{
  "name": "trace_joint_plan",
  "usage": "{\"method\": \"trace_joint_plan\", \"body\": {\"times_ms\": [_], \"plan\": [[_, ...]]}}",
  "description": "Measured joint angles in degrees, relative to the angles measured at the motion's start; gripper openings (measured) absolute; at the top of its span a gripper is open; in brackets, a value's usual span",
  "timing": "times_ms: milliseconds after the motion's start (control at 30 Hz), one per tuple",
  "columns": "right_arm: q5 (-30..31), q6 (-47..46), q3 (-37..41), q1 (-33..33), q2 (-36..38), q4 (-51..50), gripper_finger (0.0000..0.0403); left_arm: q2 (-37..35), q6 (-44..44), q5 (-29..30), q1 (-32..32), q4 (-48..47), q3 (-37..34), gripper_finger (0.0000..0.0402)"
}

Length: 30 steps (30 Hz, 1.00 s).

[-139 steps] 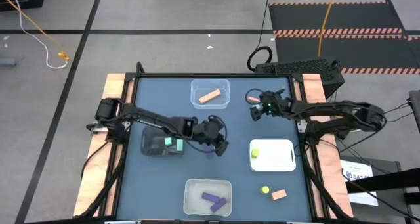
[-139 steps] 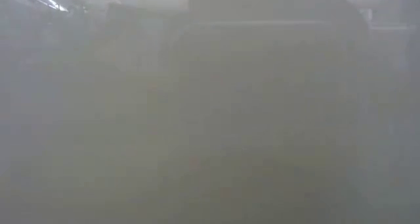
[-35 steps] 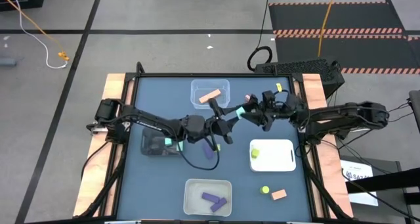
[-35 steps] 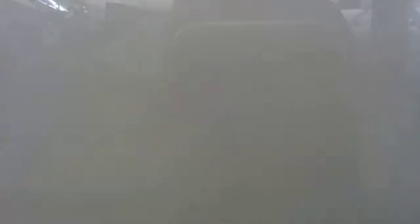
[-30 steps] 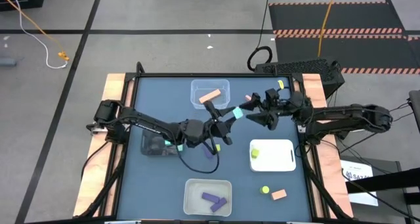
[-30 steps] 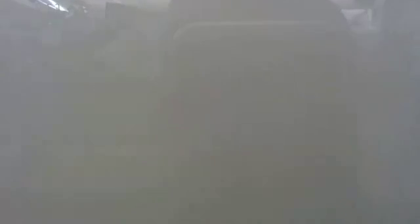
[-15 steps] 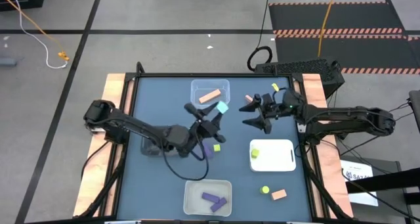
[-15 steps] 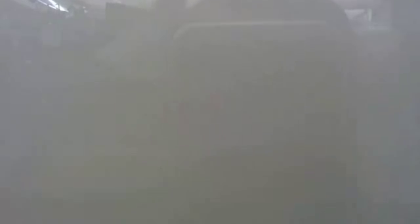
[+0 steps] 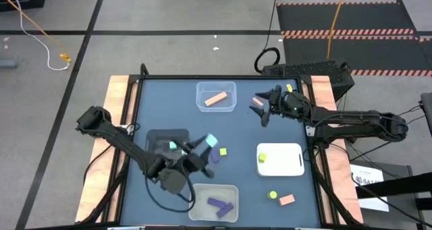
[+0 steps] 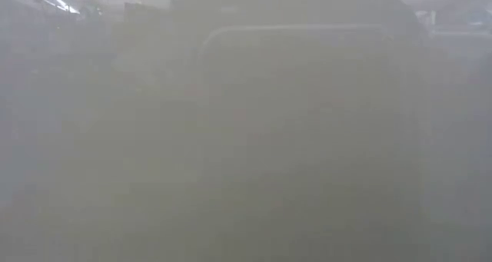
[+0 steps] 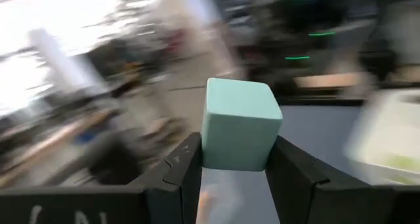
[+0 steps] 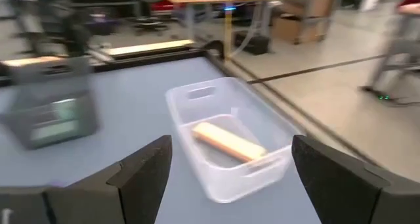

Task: Sort & place blocks by color
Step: Put the blue block into the black bin

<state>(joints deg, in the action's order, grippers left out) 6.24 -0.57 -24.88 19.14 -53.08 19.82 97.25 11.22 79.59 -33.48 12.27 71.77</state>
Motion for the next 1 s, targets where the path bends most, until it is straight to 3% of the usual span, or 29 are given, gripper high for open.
{"method": "trace_joint_plan", "body": {"times_ms": [133,233,433,533,600,700,800,1000], "plan": [[3.0,0.8,0.0,1.4,0.0,-0.1,0.0303,0.3,-3.1,-20.1,1.2,-3.9,0.0,0.0137],[3.0,-1.0,0.0,2.7,0.0,-0.4,0.0303,0.1,-11.2,-29.9,4.2,-8.1,0.0,0.0137],[10.8,-5.0,0.0,7.3,-2.0,-6.5,0.0303,0.2,-49.5,-32.5,10.8,-35.4,0.0,0.0137],[11.3,-6.3,0.0,11.2,-4.5,-7.5,0.0303,-1.7,-66.5,-39.6,12.8,-53.4,-0.1,0.0137],[8.1,-7.8,0.0,13.9,-6.6,-7.6,0.0303,-3.5,-74.9,-44.3,13.4,-62.7,0.0,0.0137],[1.9,-10.6,0.0,17.0,-10.4,-7.3,0.0303,-5.2,-84.0,-48.9,13.3,-74.1,0.0,0.0137],[-0.4,-10.8,0.0,18.4,-14.5,-5.8,0.0303,-6.2,-90.3,-53.0,12.3,-80.1,0.0,0.0136],[-4.1,-11.0,0.0,19.1,-22.3,0.6,0.0303,-6.0,-95.8,-56.0,10.9,-83.8,-0.5,0.0136]]}}
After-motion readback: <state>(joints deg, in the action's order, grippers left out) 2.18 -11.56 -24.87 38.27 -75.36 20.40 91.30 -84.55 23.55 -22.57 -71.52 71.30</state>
